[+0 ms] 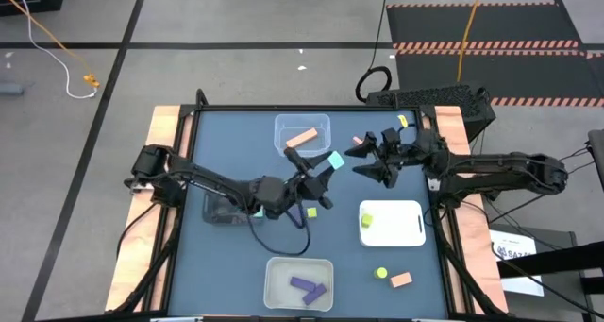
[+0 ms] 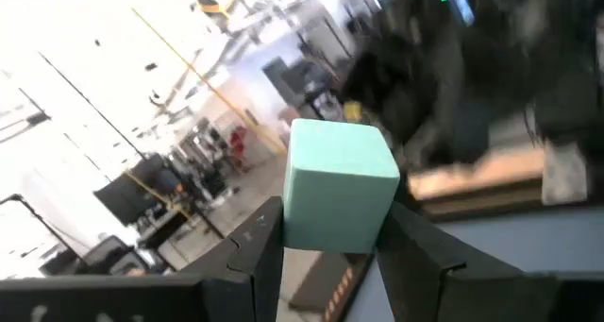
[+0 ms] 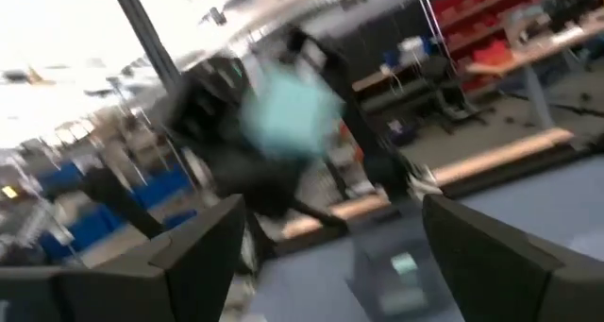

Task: Sort & place blocks by color
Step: Put the blue block into the black bin

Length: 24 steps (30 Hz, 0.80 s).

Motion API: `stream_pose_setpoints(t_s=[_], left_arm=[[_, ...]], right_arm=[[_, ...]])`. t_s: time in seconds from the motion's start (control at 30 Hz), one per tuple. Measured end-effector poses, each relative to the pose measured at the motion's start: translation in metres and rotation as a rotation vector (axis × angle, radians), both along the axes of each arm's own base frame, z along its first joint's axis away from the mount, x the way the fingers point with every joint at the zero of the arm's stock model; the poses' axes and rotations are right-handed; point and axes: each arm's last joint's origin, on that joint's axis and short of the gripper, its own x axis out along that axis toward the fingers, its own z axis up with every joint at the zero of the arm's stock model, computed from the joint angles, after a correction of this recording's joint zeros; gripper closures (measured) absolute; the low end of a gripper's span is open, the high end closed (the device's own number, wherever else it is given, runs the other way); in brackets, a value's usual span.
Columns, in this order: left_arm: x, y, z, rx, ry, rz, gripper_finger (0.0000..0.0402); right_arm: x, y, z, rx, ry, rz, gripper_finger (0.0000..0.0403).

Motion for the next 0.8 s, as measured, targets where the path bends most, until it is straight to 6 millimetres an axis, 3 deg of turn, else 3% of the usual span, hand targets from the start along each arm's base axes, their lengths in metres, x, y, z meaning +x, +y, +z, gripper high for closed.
stream_pose_setpoints(t_s=[0.23, 0.33, 0.5, 0.67, 0.8], left_arm=[[-0.021, -0.014, 0.027, -0.032, -0.051, 0.101, 0.0265], [-0.028, -0.021, 0.023, -0.099, -0.007, 0.217, 0.0265], [-0.052, -0.053, 0.011, -0.14, 0.068, 0.394, 0.0265], [-0.072, -0.094, 0.007, -0.22, -0.006, 0.291, 0.0265], [-0.079, -0.109, 0.003, -0.27, 0.001, 0.148, 0.0265]], right_arm=[[0.0, -0.001, -0.013, -0.071, 0.118, -0.021, 0.0098], [-0.001, -0.001, -0.021, -0.108, 0.2, -0.03, 0.0099], [-0.005, -0.006, -0.03, -0.199, 0.311, -0.191, 0.01], [-0.009, -0.014, -0.035, -0.352, 0.408, -0.435, 0.01], [-0.011, -0.02, -0.035, -0.421, 0.455, -0.591, 0.01]])
